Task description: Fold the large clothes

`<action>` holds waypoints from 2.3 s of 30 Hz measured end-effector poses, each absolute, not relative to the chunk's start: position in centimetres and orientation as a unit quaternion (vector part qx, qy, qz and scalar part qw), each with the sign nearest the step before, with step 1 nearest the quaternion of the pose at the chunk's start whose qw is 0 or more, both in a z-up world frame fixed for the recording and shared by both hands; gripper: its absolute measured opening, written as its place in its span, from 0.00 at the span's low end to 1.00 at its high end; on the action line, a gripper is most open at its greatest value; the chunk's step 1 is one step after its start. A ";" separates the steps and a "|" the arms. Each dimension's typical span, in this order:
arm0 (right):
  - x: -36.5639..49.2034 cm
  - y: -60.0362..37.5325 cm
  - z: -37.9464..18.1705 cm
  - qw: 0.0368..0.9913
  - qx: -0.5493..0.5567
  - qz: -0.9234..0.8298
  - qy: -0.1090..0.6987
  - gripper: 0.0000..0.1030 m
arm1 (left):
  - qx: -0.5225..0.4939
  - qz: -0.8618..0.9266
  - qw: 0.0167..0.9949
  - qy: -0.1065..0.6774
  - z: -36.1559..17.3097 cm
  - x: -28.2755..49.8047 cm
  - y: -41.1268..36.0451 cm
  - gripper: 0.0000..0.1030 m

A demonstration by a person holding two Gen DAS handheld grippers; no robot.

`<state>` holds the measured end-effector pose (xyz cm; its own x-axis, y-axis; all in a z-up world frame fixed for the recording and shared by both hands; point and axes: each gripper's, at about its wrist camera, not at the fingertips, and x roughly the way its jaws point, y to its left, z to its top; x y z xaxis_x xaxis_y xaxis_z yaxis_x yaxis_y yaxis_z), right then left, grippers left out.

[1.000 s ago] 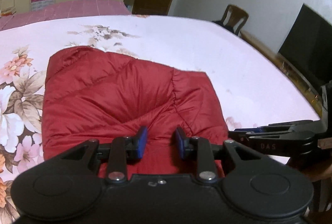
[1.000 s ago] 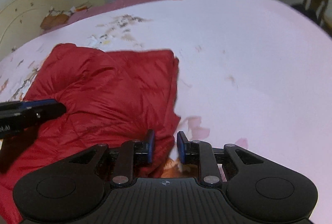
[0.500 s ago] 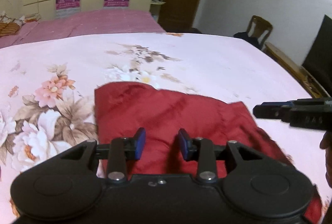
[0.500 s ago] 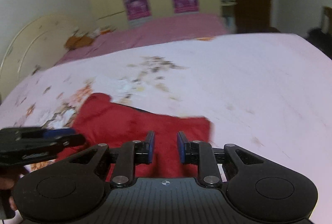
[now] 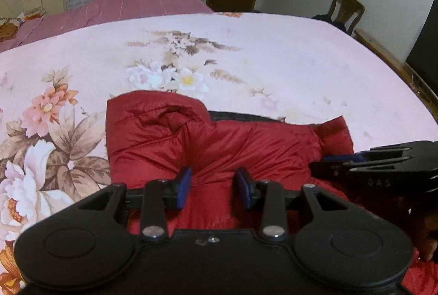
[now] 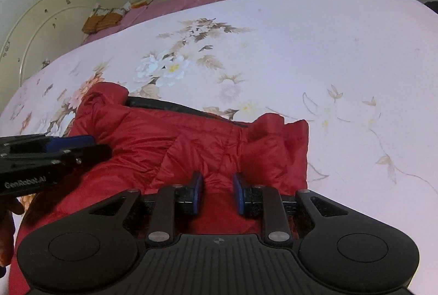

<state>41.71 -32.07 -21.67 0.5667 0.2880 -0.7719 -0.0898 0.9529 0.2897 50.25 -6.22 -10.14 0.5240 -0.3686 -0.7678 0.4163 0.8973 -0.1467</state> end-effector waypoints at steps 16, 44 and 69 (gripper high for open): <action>28.7 -33.0 -15.0 0.903 0.082 0.157 0.392 0.22 | 0.000 -0.273 0.884 0.379 -5.8 35.4 -2.1 0.38; 21.6 -30.5 -20.2 0.880 0.067 0.197 0.427 0.22 | 0.049 -0.253 0.894 0.366 -9.1 27.6 -3.1 0.40; 34.2 -40.8 -22.9 0.879 0.243 0.115 0.393 0.16 | -0.176 -0.190 0.874 0.411 -10.5 39.9 3.2 0.75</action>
<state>34.23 -40.84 -22.91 0.6646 0.3935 -0.6352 -0.0108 0.8551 0.5183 39.93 3.18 -10.48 0.5900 -0.4764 -0.6518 0.1875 0.8661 -0.4633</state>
